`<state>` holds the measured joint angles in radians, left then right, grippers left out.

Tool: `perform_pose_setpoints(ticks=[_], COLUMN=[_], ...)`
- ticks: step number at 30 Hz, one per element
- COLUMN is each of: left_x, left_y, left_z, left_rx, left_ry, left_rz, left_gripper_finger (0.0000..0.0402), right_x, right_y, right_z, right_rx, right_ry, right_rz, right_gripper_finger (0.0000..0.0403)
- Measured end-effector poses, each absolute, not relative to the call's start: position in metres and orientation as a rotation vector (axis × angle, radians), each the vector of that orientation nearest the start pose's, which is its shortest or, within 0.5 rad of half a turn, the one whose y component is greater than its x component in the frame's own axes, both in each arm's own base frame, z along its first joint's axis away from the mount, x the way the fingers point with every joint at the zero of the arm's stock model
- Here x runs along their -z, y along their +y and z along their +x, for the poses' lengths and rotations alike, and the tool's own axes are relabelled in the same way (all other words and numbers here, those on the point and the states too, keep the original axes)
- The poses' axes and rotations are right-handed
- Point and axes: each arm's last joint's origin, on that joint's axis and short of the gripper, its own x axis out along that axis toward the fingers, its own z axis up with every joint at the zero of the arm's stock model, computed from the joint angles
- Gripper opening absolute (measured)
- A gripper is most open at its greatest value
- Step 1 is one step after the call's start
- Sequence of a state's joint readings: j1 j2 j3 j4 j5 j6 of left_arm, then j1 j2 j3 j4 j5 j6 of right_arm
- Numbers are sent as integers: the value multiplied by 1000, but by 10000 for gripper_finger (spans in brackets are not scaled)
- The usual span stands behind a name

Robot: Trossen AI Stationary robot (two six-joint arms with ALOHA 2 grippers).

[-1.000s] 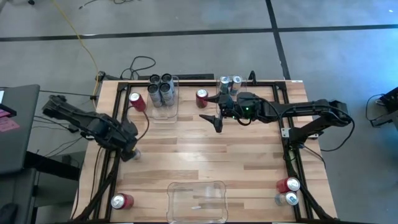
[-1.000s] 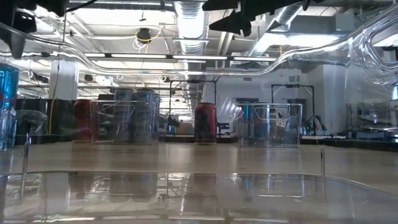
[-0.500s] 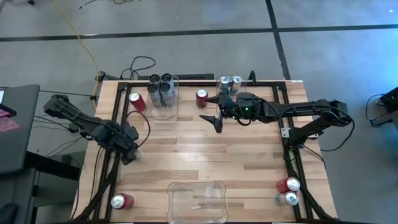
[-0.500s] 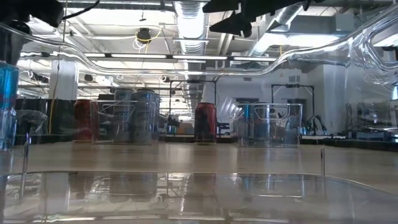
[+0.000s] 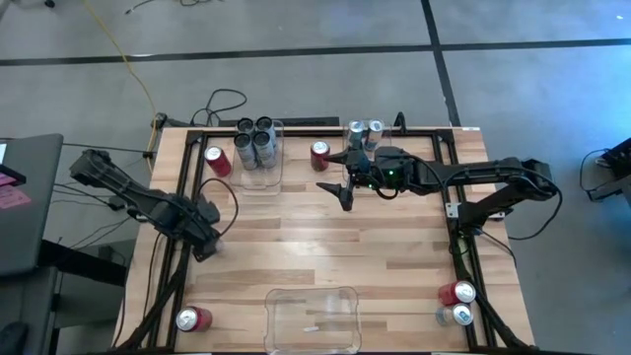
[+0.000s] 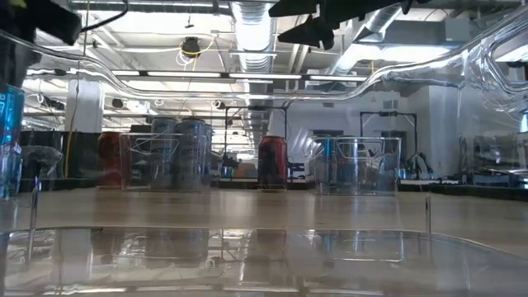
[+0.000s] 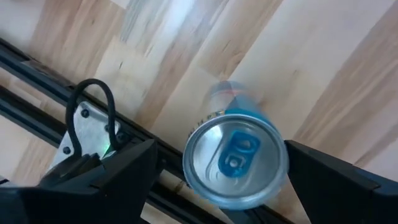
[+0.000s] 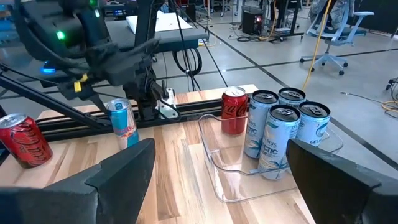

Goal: Sort soda cans
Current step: Put the left blue soda can into the top right transparent bin

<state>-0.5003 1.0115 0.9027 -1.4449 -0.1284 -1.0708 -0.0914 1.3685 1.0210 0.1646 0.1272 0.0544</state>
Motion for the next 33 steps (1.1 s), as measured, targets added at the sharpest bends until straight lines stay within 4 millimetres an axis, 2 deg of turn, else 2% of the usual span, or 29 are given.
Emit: perform_pose_setpoints(ticks=[3, 7, 10, 14, 22, 27, 33], left_x=[-254, -252, -253, -253, -253, -254, -249], left_y=[-60, -61, -61, -60, -54, -44, -27], left_z=[117, 120, 123, 127, 132, 151, 187], left_rx=[-490, -470, -440, -430, -430, -372, -319], left_ry=[1453, 1430, 1404, 1386, 1365, 1249, 1177], left_rz=[-370, -374, -378, -392, -400, -401, -331], left_gripper_finger=[341, 331, 297, 232, 227, 227, 228], right_x=[-318, -318, -320, -322, -328, -321, -304], right_y=[-32, -32, -32, -32, -29, -25, -14], right_z=[311, 311, 311, 310, 300, 291, 285], right_rx=[223, 223, 224, 224, 227, 225, 218], right_ry=[177, 169, 149, 142, 163, 284, 467], right_rz=[51, 52, 74, 81, 100, 121, 191], right_gripper_finger=[380, 380, 380, 380, 379, 379, 379])
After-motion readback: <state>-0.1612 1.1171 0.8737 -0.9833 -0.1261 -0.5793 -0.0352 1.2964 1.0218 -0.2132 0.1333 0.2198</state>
